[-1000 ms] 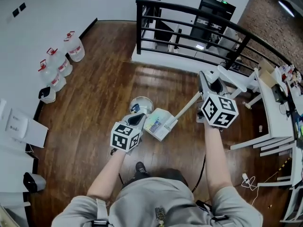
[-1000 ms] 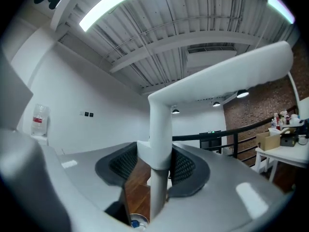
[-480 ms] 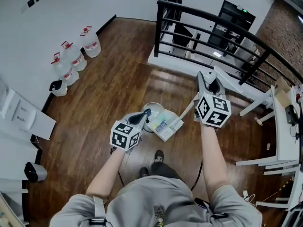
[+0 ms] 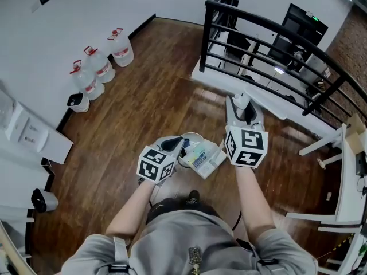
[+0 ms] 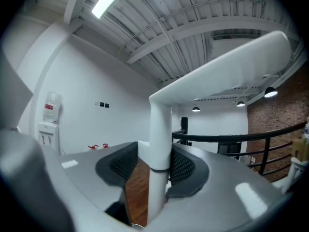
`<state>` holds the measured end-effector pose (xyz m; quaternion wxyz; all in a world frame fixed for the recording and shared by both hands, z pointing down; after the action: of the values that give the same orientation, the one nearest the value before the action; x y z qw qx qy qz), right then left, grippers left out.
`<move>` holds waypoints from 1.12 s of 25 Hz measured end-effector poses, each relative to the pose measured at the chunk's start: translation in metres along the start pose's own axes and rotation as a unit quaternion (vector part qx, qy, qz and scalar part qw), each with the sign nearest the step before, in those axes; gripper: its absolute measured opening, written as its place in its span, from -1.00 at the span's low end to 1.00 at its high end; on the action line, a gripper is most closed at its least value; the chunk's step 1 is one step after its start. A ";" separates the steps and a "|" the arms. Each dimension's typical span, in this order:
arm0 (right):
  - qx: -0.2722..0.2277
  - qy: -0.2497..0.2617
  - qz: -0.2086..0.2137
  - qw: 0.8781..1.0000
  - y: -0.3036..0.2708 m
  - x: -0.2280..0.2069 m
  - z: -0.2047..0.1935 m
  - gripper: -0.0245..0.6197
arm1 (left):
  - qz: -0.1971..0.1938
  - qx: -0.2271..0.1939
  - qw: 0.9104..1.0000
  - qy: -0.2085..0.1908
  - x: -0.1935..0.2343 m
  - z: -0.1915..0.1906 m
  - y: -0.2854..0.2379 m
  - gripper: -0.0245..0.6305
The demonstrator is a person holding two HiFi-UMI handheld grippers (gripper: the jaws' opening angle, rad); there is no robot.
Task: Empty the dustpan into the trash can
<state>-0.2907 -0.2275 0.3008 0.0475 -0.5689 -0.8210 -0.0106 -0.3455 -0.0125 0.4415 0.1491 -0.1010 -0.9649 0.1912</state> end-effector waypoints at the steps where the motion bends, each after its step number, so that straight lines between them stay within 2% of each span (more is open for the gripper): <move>1: -0.002 0.001 0.003 1.000 -0.007 0.002 0.001 -0.40 | 0.003 -0.002 1.000 0.001 0.005 0.003 -0.002 -0.96; 7: -0.006 0.012 0.012 1.000 -0.061 0.024 0.007 -0.41 | 0.013 -0.016 1.000 0.008 0.053 0.020 -0.005 -0.96; 21: 0.000 0.072 0.042 0.997 -0.209 0.151 0.010 -0.42 | -0.041 -0.018 0.999 0.005 0.208 0.051 0.019 -0.96; 28: 0.010 0.082 0.048 0.995 -0.255 0.185 0.002 -0.43 | -0.044 -0.023 0.999 0.011 0.257 0.060 0.031 -0.96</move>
<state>-0.5937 -0.1447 0.3244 0.1213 -0.6044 -0.7860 -0.0466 -0.6010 0.0604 0.4400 0.1660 -0.0639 -0.9707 0.1614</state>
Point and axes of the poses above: the fingertips, and each gripper's own axes: y backward along the fingers, x to its left, z out of its top, the point moved 8 cm from there along y, backward along the fingers, and after that the axes turned 8 degrees about -z, right-handed, at the moved point
